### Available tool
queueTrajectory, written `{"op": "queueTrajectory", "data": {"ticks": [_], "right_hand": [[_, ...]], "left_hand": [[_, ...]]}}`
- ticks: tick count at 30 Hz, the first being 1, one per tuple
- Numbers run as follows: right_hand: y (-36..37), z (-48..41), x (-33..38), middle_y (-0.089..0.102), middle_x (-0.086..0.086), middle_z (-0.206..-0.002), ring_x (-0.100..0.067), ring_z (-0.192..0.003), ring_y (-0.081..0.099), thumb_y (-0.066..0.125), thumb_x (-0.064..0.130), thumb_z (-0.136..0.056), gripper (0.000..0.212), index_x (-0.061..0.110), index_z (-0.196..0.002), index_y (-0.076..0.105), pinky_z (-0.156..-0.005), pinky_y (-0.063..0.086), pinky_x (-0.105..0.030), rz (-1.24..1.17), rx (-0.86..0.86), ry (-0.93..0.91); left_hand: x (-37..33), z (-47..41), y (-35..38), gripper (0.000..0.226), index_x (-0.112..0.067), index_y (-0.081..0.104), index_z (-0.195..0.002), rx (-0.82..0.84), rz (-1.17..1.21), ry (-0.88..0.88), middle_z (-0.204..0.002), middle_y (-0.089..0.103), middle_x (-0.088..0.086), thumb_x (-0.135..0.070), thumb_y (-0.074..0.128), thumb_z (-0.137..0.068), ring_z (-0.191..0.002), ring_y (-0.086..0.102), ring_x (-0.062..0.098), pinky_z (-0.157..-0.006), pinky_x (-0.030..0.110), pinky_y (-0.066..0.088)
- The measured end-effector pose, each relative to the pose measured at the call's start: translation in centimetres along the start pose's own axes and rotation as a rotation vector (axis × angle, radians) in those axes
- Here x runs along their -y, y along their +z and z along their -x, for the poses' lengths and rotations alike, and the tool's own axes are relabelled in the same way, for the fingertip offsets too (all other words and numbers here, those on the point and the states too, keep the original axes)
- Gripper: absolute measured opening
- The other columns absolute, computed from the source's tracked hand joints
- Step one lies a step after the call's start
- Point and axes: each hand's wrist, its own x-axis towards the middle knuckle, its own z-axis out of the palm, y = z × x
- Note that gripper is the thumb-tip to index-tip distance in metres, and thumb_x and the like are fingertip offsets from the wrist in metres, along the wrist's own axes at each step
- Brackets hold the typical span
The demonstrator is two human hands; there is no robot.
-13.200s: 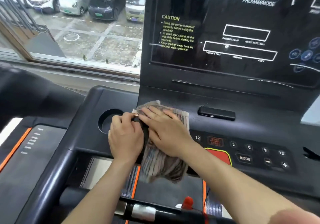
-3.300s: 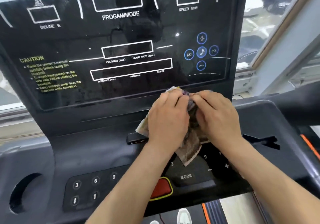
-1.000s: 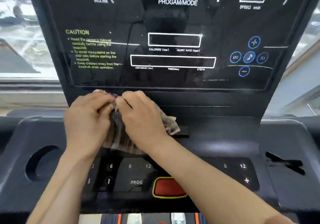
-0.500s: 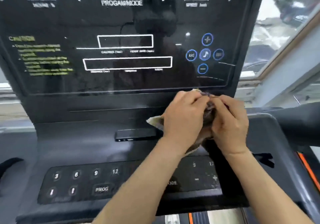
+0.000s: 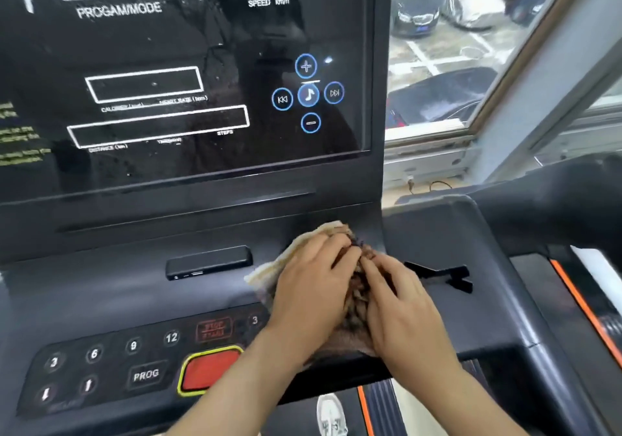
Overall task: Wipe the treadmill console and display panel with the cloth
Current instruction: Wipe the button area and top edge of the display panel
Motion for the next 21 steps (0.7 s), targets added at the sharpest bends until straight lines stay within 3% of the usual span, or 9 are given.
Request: {"op": "queueTrajectory", "data": {"ticks": [4, 6, 9, 12, 15, 17, 19, 21], "right_hand": [[1.3, -2.3, -0.5, 0.021, -0.017, -0.158, -0.025, -0.147, 0.02, 0.024, 0.034, -0.097, 0.064, -0.001, -0.152, 0.02, -0.118, 0.024, -0.036, -0.006, 0.047, 0.073], [2.6, -4.9, -1.4, 0.004, -0.018, -0.161, -0.025, -0.15, 0.003, 0.01, 0.037, -0.099, 0.067, -0.001, -0.153, 0.004, -0.121, 0.013, -0.038, 0.004, 0.116, 0.121], [3.5, -6.1, -2.5, -0.007, -0.022, -0.16, -0.031, -0.149, -0.007, -0.017, 0.038, -0.094, 0.072, -0.004, -0.151, -0.005, -0.12, 0.01, -0.041, 0.069, 0.197, 0.154], [2.1, -2.3, -1.5, 0.018, -0.017, -0.159, -0.029, -0.148, 0.016, 0.004, 0.035, -0.097, 0.067, 0.0, -0.153, 0.013, -0.12, 0.02, -0.041, 0.084, 0.195, 0.185], [-0.7, 0.9, -0.8, 0.05, -0.013, -0.144, -0.03, -0.135, 0.045, 0.026, 0.039, -0.096, 0.061, 0.005, -0.142, 0.046, -0.104, 0.043, -0.044, 0.138, 0.112, 0.179], [-1.2, 1.2, -0.1, 0.045, -0.013, -0.147, -0.031, -0.138, 0.04, 0.026, 0.046, -0.095, 0.064, 0.008, -0.143, 0.045, -0.104, 0.041, -0.045, 0.14, 0.062, 0.183], [-0.7, 0.8, 1.8, 0.027, -0.018, -0.156, -0.033, -0.145, 0.026, 0.011, 0.062, -0.093, 0.079, 0.01, -0.151, 0.03, -0.114, 0.028, -0.043, 0.076, 0.155, 0.216], [0.9, 0.6, 3.5, 0.024, -0.031, -0.153, -0.044, -0.142, 0.025, 0.006, 0.069, -0.093, 0.088, 0.006, -0.15, 0.029, -0.115, 0.021, -0.049, 0.122, 0.165, 0.228]], "left_hand": [[-0.4, -0.8, 0.3, 0.053, -0.012, 0.04, -0.145, 0.028, 0.015, 0.046, -0.151, 0.039, 0.003, -0.023, 0.045, -0.094, -0.136, 0.035, 0.02, -0.116, 0.034, 0.025], [-0.1, -2.5, 0.2, 0.055, -0.017, 0.031, -0.15, 0.042, 0.054, 0.042, -0.157, 0.028, -0.002, -0.023, 0.043, -0.097, -0.141, 0.028, 0.017, -0.117, 0.035, 0.023], [-0.2, -3.0, 0.0, 0.059, -0.017, 0.029, -0.151, 0.082, 0.082, 0.06, -0.159, 0.022, -0.004, -0.02, 0.049, -0.096, -0.144, 0.022, 0.015, -0.117, 0.036, 0.023], [-1.7, 0.2, -0.3, 0.057, -0.02, 0.03, -0.151, 0.137, 0.194, 0.027, -0.159, 0.02, -0.005, -0.024, 0.038, -0.095, -0.147, 0.011, 0.01, -0.119, 0.035, 0.017], [-2.4, 2.1, -0.8, 0.057, -0.028, 0.034, -0.149, 0.179, 0.23, -0.006, -0.157, 0.024, -0.011, -0.032, 0.035, -0.092, -0.145, 0.014, 0.003, -0.119, 0.03, 0.014], [-2.0, 1.5, -1.6, 0.054, -0.03, 0.042, -0.144, 0.166, 0.357, -0.068, -0.152, 0.031, -0.018, -0.026, 0.039, -0.091, -0.141, 0.019, -0.004, -0.117, 0.021, 0.015], [-1.0, 0.9, -3.0, 0.046, -0.029, 0.058, -0.131, 0.044, 0.454, -0.194, -0.138, 0.047, -0.022, -0.016, 0.047, -0.088, -0.13, 0.038, -0.003, -0.109, 0.011, 0.023], [0.6, 1.0, -4.4, 0.035, -0.026, 0.068, -0.113, -0.117, 0.331, -0.286, -0.115, 0.062, -0.018, -0.012, 0.052, -0.085, -0.108, 0.052, 0.006, -0.094, 0.009, 0.032]]}}
